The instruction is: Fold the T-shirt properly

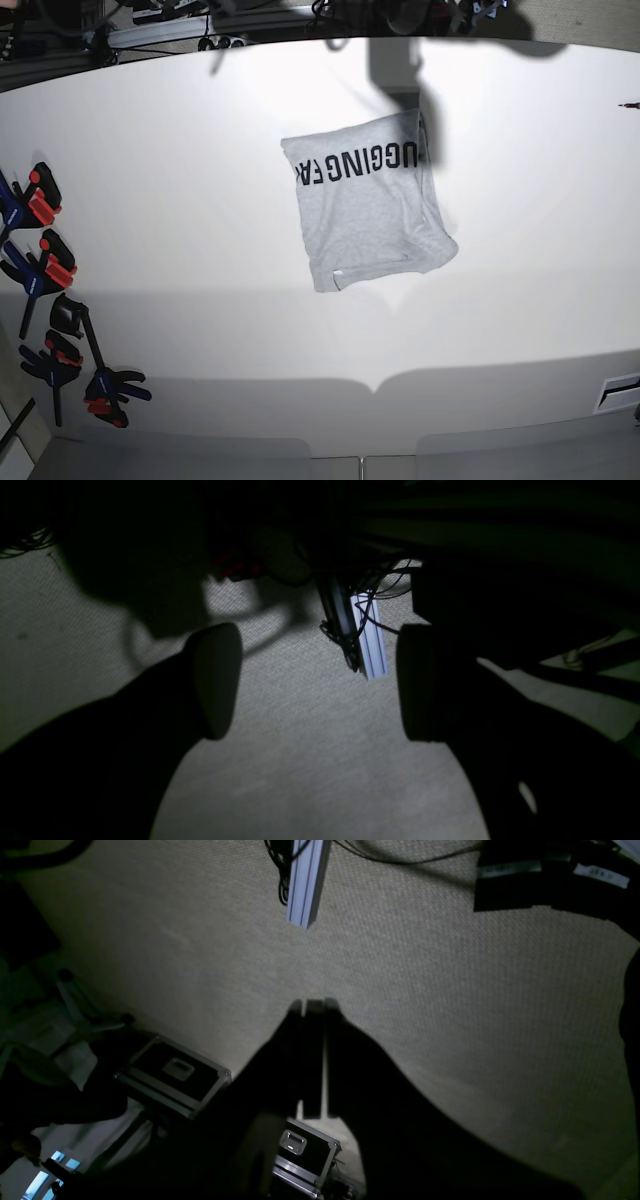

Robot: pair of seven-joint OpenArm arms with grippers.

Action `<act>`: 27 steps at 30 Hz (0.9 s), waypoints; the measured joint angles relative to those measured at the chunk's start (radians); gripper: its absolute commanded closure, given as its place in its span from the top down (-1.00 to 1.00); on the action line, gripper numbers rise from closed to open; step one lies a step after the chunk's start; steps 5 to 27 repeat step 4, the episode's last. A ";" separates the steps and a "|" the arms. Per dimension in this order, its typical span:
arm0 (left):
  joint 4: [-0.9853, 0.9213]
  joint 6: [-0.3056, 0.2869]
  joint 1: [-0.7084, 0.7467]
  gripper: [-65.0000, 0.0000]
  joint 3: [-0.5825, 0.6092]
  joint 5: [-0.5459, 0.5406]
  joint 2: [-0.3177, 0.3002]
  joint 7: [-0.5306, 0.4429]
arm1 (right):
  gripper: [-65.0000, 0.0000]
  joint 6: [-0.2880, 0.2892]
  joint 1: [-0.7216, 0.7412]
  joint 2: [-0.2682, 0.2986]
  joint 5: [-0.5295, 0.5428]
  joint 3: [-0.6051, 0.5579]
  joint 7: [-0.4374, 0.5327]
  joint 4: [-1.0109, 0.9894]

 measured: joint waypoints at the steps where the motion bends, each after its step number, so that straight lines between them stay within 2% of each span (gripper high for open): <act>1: 0.000 0.000 0.000 0.36 0.000 0.000 0.004 -0.002 | -1.00 0.000 0.000 0.000 0.000 0.000 -0.003 0.000; 4: 0.000 0.000 0.000 0.36 0.000 0.000 0.010 -0.035 | -1.00 0.000 -0.001 -0.003 0.000 0.000 -0.024 0.000; 27: 0.000 0.000 0.000 0.36 0.000 0.000 0.010 -0.035 | -1.00 0.000 -0.001 -0.003 0.000 0.000 -0.024 0.000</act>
